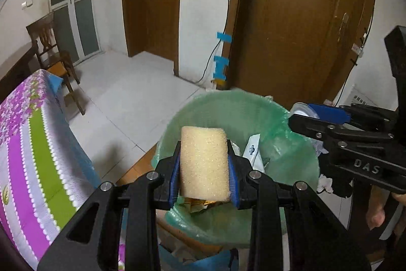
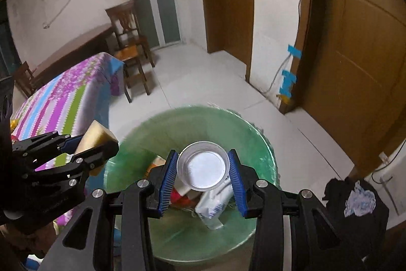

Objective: Collect trash
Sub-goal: 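Carry the yellow sponge and white lid over the green bin, then open both tools over the green bin to drop the sponge and lid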

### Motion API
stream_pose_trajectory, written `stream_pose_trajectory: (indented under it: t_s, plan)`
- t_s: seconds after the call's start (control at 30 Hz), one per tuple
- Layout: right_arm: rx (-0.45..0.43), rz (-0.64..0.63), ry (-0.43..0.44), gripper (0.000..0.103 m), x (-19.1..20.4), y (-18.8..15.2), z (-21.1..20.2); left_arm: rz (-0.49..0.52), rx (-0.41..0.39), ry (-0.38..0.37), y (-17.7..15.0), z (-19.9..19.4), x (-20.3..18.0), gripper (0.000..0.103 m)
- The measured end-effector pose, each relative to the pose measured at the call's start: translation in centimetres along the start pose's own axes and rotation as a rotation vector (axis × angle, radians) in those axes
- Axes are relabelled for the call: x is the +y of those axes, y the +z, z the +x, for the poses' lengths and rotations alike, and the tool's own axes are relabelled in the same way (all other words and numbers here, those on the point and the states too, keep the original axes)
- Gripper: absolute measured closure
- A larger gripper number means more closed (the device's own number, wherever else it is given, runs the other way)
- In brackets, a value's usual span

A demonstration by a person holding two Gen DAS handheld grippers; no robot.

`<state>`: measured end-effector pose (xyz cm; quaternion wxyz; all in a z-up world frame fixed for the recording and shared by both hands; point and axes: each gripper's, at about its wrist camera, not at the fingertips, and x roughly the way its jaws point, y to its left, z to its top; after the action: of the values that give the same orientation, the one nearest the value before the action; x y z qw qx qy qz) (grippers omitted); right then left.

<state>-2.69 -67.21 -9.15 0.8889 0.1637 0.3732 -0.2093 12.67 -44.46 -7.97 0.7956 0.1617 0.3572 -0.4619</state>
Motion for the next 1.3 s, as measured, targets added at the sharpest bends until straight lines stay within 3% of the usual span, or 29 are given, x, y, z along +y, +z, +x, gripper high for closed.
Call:
stream_pose_trajectory:
  t_s: [0.7, 0.8, 0.97, 1.07, 1.13, 1.2, 1.3]
  plan:
    - [0.030, 0.016, 0.015, 0.058, -0.1, -0.8, 2.5, 0.022, 0.076, 0.043, 1.7, 2.8, -1.6, 0.072]
    - [-0.001, 0.035, 0.033, 0.035, -0.4, -0.9, 1.7, 0.014, 0.065, 0.064, 1.7, 2.4, -1.4, 0.053]
    - [-0.066, 0.052, 0.046, 0.029, -0.2, -1.9, -1.4, 0.012, 0.029, 0.082, 1.5, 0.6, -1.3, 0.025]
    - [-0.177, 0.027, 0.028, 0.021, 1.0, -4.0, -5.8, 0.011, -0.070, 0.110, 0.7, -2.4, -1.4, 0.006]
    - [-0.261, 0.024, 0.014, 0.014, 1.7, -5.6, -8.8, -0.009, -0.153, 0.101, -0.4, -5.1, -1.1, 0.006]
    - [-0.340, 0.022, -0.015, 0.008, 2.9, -7.7, -11.2, -0.028, -0.183, 0.089, -1.5, -7.0, -0.9, 0.006]
    - [-0.428, 0.028, -0.042, 0.006, 4.4, -10.9, -13.4, -0.047, -0.250, 0.128, -3.6, -10.1, -0.6, 0.006]
